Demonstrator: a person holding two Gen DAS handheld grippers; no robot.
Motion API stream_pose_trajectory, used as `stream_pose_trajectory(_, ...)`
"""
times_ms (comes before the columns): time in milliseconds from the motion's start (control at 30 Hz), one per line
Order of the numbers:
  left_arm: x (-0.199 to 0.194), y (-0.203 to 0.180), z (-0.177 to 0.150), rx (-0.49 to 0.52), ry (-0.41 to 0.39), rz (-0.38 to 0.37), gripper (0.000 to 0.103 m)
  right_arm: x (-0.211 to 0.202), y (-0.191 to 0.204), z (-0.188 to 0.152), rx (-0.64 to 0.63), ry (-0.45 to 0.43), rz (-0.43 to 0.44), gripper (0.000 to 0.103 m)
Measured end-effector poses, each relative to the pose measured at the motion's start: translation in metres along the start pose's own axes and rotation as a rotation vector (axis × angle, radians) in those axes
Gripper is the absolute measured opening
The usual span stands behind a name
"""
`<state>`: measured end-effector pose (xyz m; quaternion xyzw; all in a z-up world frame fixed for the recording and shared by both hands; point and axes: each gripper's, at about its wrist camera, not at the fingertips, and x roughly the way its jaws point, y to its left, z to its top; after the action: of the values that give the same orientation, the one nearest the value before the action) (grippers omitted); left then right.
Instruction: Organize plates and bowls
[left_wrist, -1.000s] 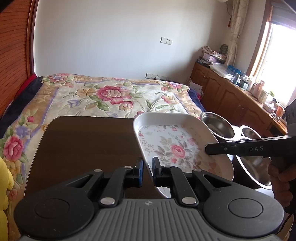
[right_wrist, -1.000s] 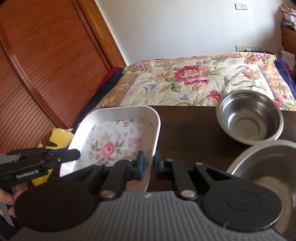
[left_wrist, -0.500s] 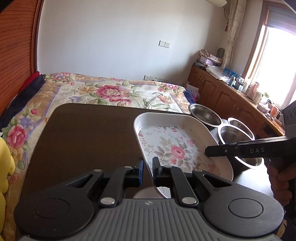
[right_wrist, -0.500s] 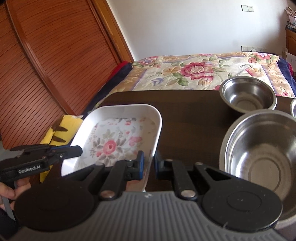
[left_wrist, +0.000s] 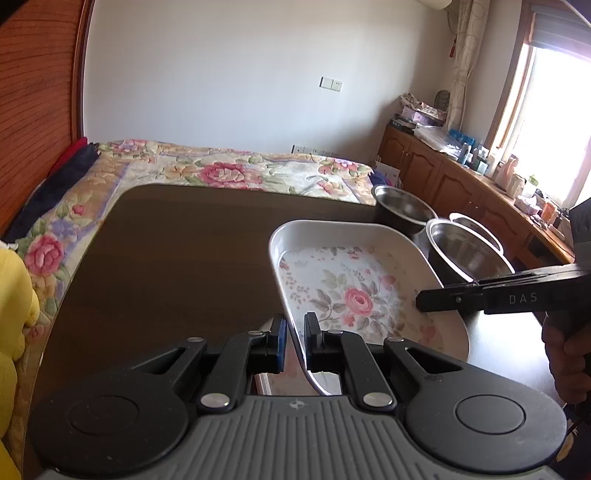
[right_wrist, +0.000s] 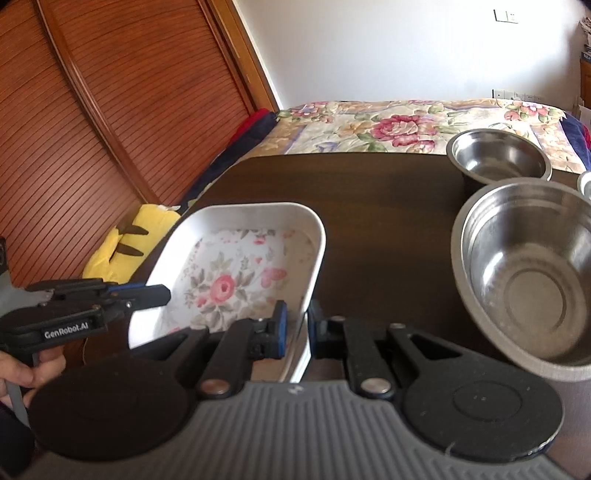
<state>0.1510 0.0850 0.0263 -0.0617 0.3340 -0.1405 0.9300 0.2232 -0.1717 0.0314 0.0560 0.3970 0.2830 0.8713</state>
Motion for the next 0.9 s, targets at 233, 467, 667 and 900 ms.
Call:
stream_pose_trajectory(233, -0.008, 0.001, -0.017, -0.019, 0.016, -0.012, 0.010, -0.004, 0.004, -0.010, -0.024, 0.010, 0.012, 0.014)
stream_pose_trajectory(467, -0.012, 0.004, -0.026, -0.043, 0.026, -0.014, 0.010, -0.005, 0.010, -0.020, -0.057, 0.025, 0.019, 0.014)
stream_pose_trajectory(667, -0.012, 0.004, -0.029, -0.040, 0.028, -0.011, 0.010, -0.002, 0.011, -0.020, -0.066, 0.036, 0.016, 0.014)
stream_pose_trajectory(900, -0.006, 0.002, -0.029, -0.033, 0.036, 0.007, 0.010, 0.000, 0.014, -0.024, -0.076, 0.035, 0.005, 0.014)
